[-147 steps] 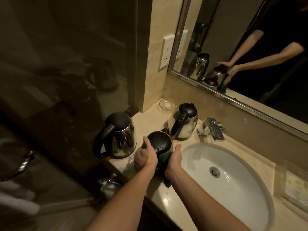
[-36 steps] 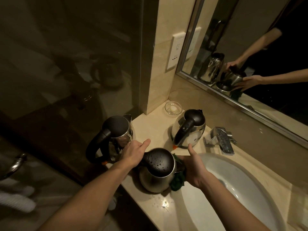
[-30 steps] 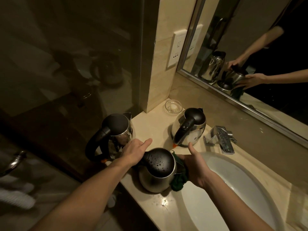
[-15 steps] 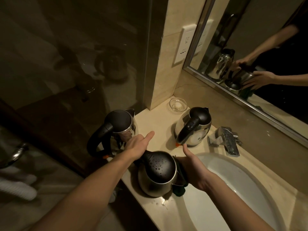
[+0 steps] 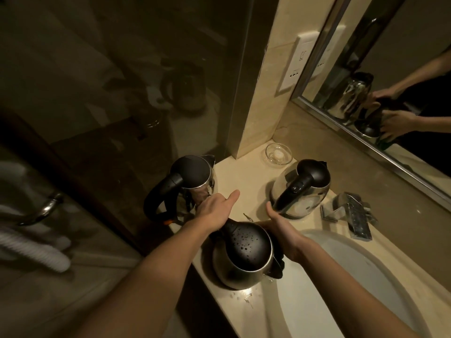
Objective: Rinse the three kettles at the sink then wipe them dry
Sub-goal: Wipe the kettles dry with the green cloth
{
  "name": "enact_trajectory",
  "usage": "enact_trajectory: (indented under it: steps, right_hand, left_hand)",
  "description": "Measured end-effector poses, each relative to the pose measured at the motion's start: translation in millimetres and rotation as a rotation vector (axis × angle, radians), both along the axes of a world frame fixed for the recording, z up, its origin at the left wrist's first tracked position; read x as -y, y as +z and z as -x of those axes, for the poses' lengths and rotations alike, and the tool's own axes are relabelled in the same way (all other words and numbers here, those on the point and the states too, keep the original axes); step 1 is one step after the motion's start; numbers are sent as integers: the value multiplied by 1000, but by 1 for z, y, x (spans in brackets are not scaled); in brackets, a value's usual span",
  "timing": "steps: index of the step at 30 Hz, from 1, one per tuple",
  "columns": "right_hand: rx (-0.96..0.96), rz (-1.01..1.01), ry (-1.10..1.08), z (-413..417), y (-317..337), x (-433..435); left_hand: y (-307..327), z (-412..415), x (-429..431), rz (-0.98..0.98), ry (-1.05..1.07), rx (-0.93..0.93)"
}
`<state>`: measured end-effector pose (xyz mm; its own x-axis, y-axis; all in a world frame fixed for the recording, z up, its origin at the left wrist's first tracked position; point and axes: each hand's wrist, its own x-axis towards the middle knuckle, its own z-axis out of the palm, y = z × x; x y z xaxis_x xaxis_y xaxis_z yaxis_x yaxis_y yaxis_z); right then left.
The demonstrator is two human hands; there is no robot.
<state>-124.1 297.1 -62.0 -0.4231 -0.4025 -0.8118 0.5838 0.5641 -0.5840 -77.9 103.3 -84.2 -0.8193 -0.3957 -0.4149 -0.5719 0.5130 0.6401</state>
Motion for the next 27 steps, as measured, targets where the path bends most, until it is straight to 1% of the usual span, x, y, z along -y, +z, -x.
enact_trajectory:
  steps: [4, 8, 15, 22, 24, 27]
  right_hand:
    - [-111, -43, 161, 9, 25, 16]
    - [-130, -97, 243, 14, 16, 27]
    - [-50, -109, 121, 7, -1, 21]
    - [-154, -89, 113, -4, 14, 13]
    - [-183, -101, 117, -12, 24, 11]
    - [-252, -66, 121, -29, 37, 7]
  left_hand:
    - [1, 0, 0, -20, 9, -29]
    - [3, -2, -1, -26, 48, -49]
    - [4, -3, -4, -33, 48, -66]
    - [5, -4, -6, -2, 36, -68]
    - [2, -4, -5, -20, 45, -75]
    - [1, -2, -5, -30, 56, -75]
